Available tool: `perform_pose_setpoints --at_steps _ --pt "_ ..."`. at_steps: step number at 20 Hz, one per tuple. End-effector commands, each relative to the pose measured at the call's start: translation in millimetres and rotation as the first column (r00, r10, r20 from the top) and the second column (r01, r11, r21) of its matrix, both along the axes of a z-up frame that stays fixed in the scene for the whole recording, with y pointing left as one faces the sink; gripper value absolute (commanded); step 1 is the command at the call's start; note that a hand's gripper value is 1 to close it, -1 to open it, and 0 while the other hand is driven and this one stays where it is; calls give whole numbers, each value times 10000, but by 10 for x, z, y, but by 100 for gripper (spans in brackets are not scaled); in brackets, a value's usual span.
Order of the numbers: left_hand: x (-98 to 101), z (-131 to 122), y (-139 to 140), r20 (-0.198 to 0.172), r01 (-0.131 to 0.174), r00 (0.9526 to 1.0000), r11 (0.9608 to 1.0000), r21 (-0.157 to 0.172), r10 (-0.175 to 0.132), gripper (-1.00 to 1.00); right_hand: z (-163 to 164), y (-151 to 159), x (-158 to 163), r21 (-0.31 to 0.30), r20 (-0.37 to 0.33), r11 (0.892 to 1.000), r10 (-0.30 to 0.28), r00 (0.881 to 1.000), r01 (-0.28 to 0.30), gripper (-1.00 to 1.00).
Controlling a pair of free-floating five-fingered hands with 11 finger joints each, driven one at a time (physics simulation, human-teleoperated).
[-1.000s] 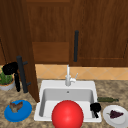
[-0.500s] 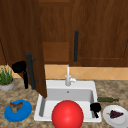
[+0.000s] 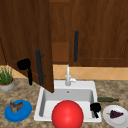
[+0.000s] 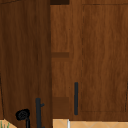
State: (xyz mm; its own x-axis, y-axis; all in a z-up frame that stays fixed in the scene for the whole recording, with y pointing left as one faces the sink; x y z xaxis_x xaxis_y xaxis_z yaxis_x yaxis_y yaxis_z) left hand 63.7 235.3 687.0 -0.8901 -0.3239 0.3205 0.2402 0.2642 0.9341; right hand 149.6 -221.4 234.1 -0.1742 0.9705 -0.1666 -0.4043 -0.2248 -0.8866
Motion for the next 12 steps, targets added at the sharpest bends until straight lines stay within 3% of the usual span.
perform_pose_setpoints --at_steps 1,12 --pt "236 -50 -47 87 -671 9977 9977 47 670 -100 0 0 0 0 0 10000 0 10000 0 0" --pt "748 -172 -140 42 -704 9975 9975 81 704 -100 0 0 0 0 0 10000 0 10000 0 0"
